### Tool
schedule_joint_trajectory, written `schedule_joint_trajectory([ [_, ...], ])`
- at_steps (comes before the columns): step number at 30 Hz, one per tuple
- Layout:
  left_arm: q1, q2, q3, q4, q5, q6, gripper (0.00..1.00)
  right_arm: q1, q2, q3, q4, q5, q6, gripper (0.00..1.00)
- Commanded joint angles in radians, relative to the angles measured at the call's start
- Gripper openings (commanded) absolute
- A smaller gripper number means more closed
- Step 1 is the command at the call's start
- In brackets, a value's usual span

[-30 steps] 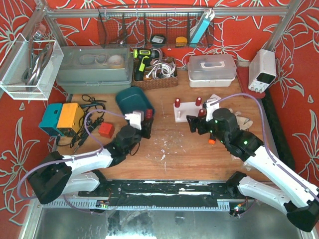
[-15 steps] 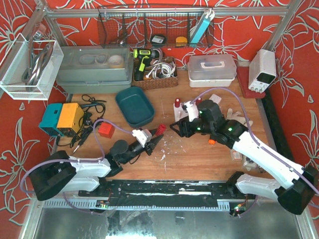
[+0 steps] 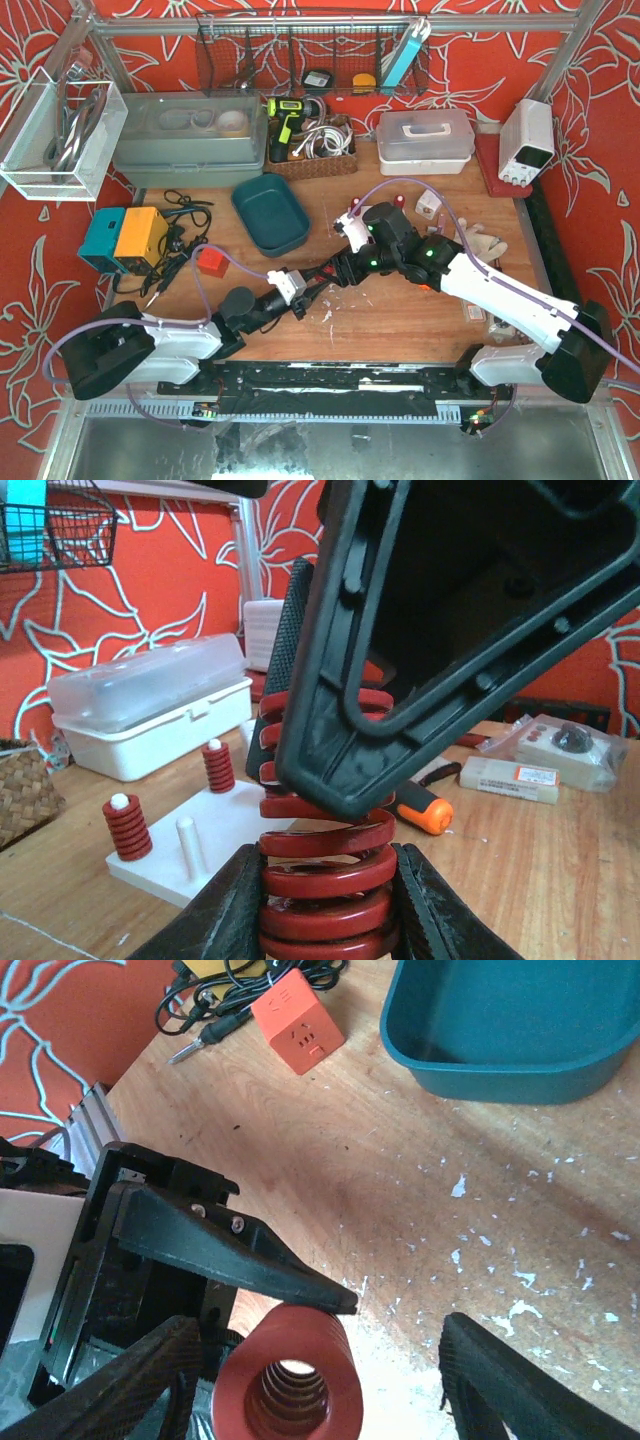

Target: Install the large spring

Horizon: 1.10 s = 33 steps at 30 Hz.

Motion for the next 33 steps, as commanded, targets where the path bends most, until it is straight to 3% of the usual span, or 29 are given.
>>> schedule_joint_trajectory([
  [1, -0.014, -0.029, -0.005, 0.082, 0.011, 0.024, 0.0, 0.017, 0.01, 0.025, 0.024, -0.028, 0.003, 0.66],
  [5, -0.019, -0.035, -0.006, 0.076, 0.004, 0.029, 0.0, 0.019, 0.008, 0.009, 0.034, -0.032, 0.003, 0.52],
  [9, -0.021, -0.033, -0.002, 0.065, -0.043, 0.026, 0.03, 0.021, -0.003, -0.013, 0.047, -0.023, 0.008, 0.26],
  [13, -0.021, -0.031, 0.008, 0.035, -0.16, -0.003, 0.45, 0.02, -0.022, -0.032, 0.069, 0.037, 0.012, 0.0],
  [16, -0.021, -0.036, 0.014, 0.01, -0.246, -0.017, 0.76, 0.019, -0.05, -0.045, 0.084, 0.149, 0.012, 0.0],
  [20, -0.02, -0.035, 0.031, -0.042, -0.357, -0.041, 0.98, 0.017, -0.085, -0.057, 0.09, 0.362, -0.006, 0.0],
  [26, -0.014, -0.062, 0.045, -0.123, -0.522, -0.149, 1.0, -0.01, -0.048, -0.06, 0.102, 0.672, -0.09, 0.0],
  [33, 0.079, -0.19, 0.098, -0.427, -0.543, -0.38, 1.0, -0.11, 0.093, -0.025, 0.157, 0.69, -0.12, 0.0],
])
